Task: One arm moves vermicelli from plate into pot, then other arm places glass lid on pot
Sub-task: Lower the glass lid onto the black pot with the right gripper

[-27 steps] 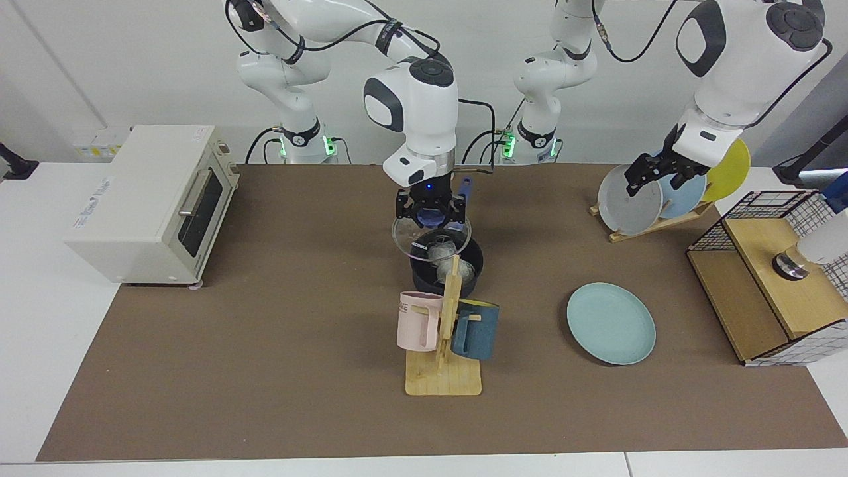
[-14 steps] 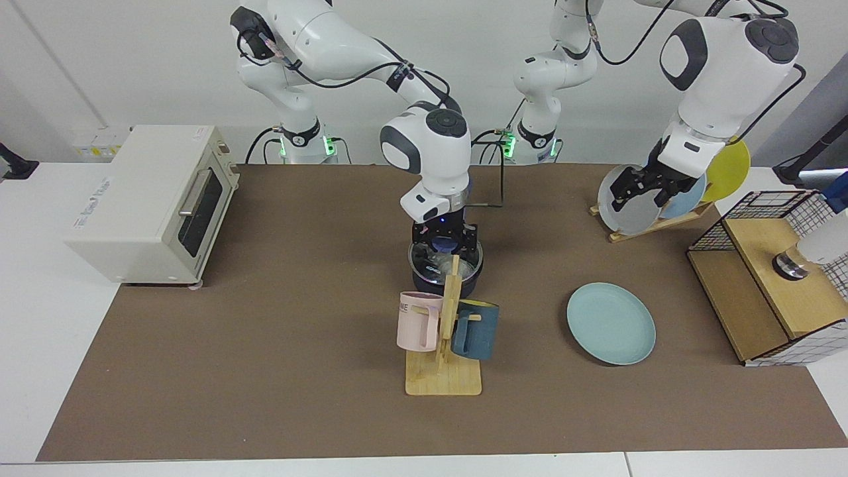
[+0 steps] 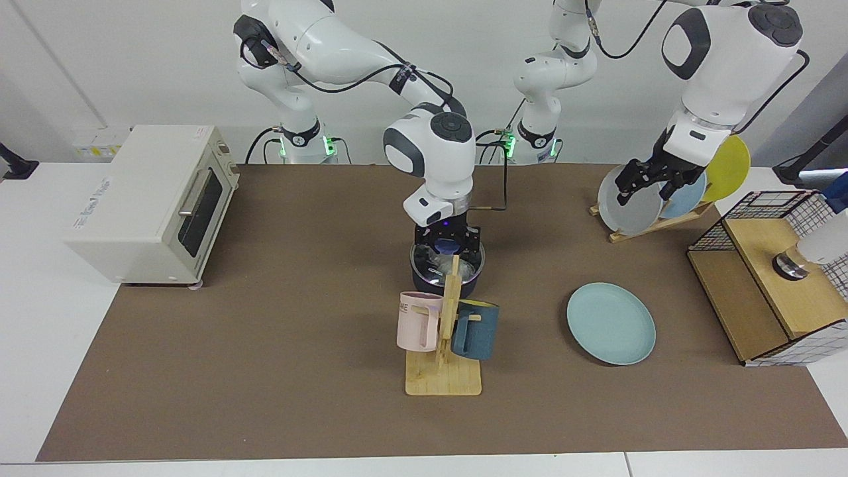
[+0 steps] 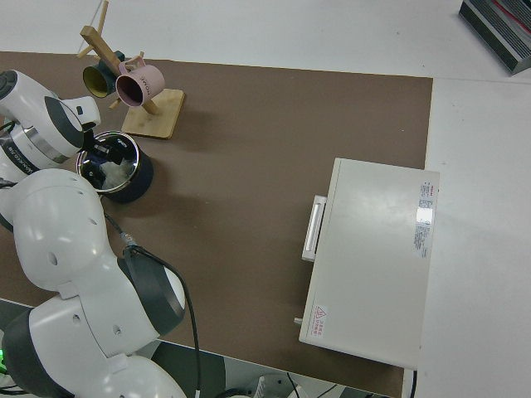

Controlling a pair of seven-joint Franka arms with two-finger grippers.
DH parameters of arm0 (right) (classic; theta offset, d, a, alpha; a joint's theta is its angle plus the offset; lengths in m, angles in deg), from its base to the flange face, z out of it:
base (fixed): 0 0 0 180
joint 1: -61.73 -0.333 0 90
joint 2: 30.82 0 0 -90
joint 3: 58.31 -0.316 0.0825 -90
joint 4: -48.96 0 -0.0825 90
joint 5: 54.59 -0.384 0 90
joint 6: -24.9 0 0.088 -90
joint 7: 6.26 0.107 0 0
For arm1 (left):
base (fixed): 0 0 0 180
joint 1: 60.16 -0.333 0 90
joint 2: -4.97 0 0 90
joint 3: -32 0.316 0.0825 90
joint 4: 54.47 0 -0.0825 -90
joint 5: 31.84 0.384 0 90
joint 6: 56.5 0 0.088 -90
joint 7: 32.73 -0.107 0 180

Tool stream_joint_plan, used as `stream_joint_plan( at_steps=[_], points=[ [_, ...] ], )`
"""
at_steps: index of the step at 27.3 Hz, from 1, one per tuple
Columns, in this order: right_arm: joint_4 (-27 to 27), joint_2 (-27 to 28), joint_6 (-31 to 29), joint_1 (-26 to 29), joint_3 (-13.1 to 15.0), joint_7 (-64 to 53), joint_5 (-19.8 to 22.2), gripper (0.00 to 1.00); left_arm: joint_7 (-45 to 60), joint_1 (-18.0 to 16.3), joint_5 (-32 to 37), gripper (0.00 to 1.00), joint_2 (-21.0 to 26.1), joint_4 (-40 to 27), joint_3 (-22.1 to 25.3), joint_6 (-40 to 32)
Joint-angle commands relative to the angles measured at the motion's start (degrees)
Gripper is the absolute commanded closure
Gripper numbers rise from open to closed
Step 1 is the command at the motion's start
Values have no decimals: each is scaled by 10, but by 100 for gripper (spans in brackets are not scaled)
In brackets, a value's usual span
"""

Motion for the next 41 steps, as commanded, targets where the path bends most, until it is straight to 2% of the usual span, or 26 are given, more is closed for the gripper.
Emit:
stream_joint_plan(
  at_steps=[1, 35, 36, 37, 38, 41],
  points=[
    [55, 33, 43, -9, -8, 17, 32, 100, 0, 0, -6, 0, -11, -9, -2, 4],
    [45, 38, 33, 0, -10, 17, 26, 99, 0, -3, -6, 0, -11, -9, -2, 4],
    [45, 39, 32, 0, -10, 16, 24, 68, 0, -2, -6, 0, -11, -9, -2, 4],
    [45, 41, 29, 0, -10, 14, 24, 21, 0, -2, -6, 0, -11, -9, -2, 4],
    [44, 42, 21, 2, -10, 11, 26, 0, 0, -3, -6, 0, -11, -9, -2, 4],
    [48, 40, 21, 1, -11, 5, 26, 0, 0, -3, -6, 0, -11, -9, -2, 4]
  ],
)
